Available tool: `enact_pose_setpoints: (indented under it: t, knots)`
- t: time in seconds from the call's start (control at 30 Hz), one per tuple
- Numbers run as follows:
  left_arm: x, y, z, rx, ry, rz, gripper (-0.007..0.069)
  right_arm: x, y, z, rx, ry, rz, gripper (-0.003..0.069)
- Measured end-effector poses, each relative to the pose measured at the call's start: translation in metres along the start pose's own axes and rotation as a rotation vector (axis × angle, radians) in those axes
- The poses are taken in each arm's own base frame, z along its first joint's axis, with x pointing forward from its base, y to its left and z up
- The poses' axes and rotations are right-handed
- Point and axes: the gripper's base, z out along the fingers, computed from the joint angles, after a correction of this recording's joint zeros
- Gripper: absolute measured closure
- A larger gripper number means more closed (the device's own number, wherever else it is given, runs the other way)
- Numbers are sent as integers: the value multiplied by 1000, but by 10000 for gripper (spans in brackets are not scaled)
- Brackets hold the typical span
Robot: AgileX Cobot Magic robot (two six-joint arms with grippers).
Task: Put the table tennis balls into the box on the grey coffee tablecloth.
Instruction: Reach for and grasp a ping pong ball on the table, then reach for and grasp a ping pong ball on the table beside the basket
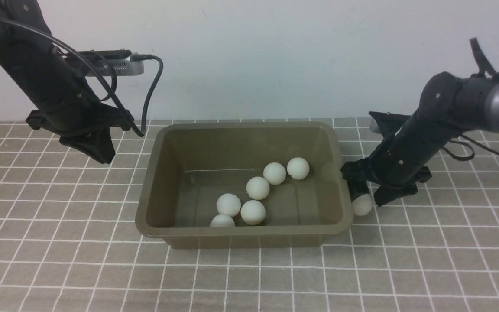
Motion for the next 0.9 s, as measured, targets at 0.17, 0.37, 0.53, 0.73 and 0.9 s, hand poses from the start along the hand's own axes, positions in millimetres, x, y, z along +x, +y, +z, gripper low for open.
enact_pose_setpoints:
  t: [0.17,0.37,0.53,0.73,0.9]
  knots:
    - [0,0,0,0,0,0,629,3,-1,-15,50,15,-14,297]
    - [0,0,0,0,0,0,629,4,27,-94,28,-169,-22,297]
    - [0,0,0,1,0,0,629,13,82,-104,-72,-248,-252,297]
    - [0,0,0,1,0,0,629,14,106,-61,-98,-207,-313,181]
    - [0,0,0,1,0,0,629,10,103,-36,-81,-197,-310,88]
